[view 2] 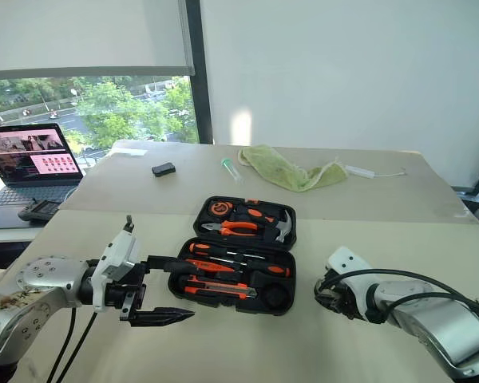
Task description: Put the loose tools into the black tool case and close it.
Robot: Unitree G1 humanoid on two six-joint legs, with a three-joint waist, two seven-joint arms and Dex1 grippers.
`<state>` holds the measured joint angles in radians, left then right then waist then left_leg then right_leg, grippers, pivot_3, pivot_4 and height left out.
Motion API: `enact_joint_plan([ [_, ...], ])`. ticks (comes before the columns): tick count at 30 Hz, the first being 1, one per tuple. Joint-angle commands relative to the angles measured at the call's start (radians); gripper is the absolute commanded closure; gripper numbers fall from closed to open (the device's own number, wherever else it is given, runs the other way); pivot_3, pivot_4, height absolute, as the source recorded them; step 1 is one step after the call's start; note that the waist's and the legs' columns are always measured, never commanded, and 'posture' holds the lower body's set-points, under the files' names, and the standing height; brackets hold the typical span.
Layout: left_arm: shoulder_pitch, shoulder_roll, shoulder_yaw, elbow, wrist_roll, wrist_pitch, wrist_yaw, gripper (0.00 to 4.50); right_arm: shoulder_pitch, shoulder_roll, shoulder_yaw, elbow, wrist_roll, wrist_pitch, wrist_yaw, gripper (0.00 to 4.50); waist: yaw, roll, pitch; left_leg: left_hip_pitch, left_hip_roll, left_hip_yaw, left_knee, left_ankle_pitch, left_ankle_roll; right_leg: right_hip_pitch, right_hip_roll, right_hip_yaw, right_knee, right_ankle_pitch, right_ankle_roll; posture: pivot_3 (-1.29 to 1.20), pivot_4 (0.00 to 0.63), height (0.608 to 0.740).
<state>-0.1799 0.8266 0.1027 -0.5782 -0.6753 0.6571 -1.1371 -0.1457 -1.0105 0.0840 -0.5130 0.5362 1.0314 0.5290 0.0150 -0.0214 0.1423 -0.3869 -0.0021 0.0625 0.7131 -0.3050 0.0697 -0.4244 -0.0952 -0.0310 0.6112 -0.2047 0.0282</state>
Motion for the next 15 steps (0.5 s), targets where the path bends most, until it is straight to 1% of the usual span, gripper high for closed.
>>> enact_joint_plan([
  [1, 0.013, 0.001, 0.025, -0.033, -0.025, -0.007, 0.037, 0.0, -0.03, -0.016, 0.017, 0.016, -0.045, -0.028, 0.046, 3.81, 0.0, 0.0, 0.0, 0.0, 0.0, 0.0, 0.0, 0.0, 0.0, 0.0, 0.0, 0.0, 0.0, 0.0, 0.0, 0.0, 0.15, 0.74],
  [2, 0.016, -0.001, 0.026, -0.032, -0.028, -0.006, 0.045, 0.0, -0.034, -0.017, 0.014, 0.016, -0.045, -0.028, 0.058, 4.04, -0.001, 0.0, 0.0, 0.0, 0.0, 0.0, 0.0, 0.0, 0.0, 0.0, 0.0, 0.0, 0.0, 0.0, 0.0, 0.0, 0.15, 0.74],
  [3, 0.018, -0.002, 0.026, -0.031, -0.031, -0.005, 0.052, 0.0, -0.038, -0.021, 0.012, 0.015, -0.049, -0.031, 0.072, 4.43, -0.002, 0.0, 0.0, 0.0, 0.0, 0.0, 0.0, 0.0, 0.0, 0.0, 0.0, 0.0, 0.0, 0.0, 0.0, 0.0, 0.15, 0.74],
  [7, 0.03, 0.002, 0.028, -0.028, -0.039, -0.007, 0.078, 0.0, -0.068, -0.035, -0.031, -0.047, -0.017, -0.025, 0.134, 4.43, -0.002, 0.0, 0.0, 0.0, 0.0, 0.0, 0.0, 0.0, 0.0, 0.0, 0.0, 0.0, 0.0, 0.0, 0.0, 0.0, 0.15, 0.74],
  [9, 0.04, 0.01, 0.03, -0.019, -0.031, -0.018, 0.082, 0.0, -0.126, -0.018, -0.054, -0.109, 0.067, 0.032, 0.173, 4.43, -0.002, 0.001, 0.001, 0.0, 0.0, 0.0, 0.0, 0.0, 0.0, 0.0, 0.0, 0.0, 0.0, 0.0, 0.0, 0.0, 0.15, 0.74],
  [11, 0.048, 0.014, 0.037, -0.008, -0.032, -0.019, 0.085, 0.0, -0.203, 0.014, -0.048, -0.156, 0.155, 0.102, 0.197, 4.43, -0.009, 0.002, 0.002, 0.0, 0.001, 0.0, 0.0, 0.0, -0.001, -0.001, 0.001, 0.0, 0.0, 0.0, 0.0, 0.0, 0.15, 0.74],
  [12, 0.05, 0.017, 0.037, -0.001, -0.031, -0.02, 0.084, 0.0, -0.234, 0.028, -0.035, -0.163, 0.176, 0.13, 0.198, 4.43, -0.009, 0.002, 0.002, 0.001, 0.001, 0.0, 0.0, 0.0, -0.001, -0.001, 0.001, 0.001, 0.0, 0.001, 0.0, 0.0, 0.15, 0.74],
  [15, 0.06, 0.028, 0.032, 0.016, -0.011, -0.043, 0.068, 0.0, -0.35, 0.101, 0.097, -0.142, 0.15, 0.2, 0.159, 4.43, -0.007, 0.002, 0.002, 0.001, 0.002, -0.002, -0.001, 0.001, -0.001, 0.0, 0.002, -0.001, 0.0, 0.001, -0.001, 0.0, 0.15, 0.74],
])
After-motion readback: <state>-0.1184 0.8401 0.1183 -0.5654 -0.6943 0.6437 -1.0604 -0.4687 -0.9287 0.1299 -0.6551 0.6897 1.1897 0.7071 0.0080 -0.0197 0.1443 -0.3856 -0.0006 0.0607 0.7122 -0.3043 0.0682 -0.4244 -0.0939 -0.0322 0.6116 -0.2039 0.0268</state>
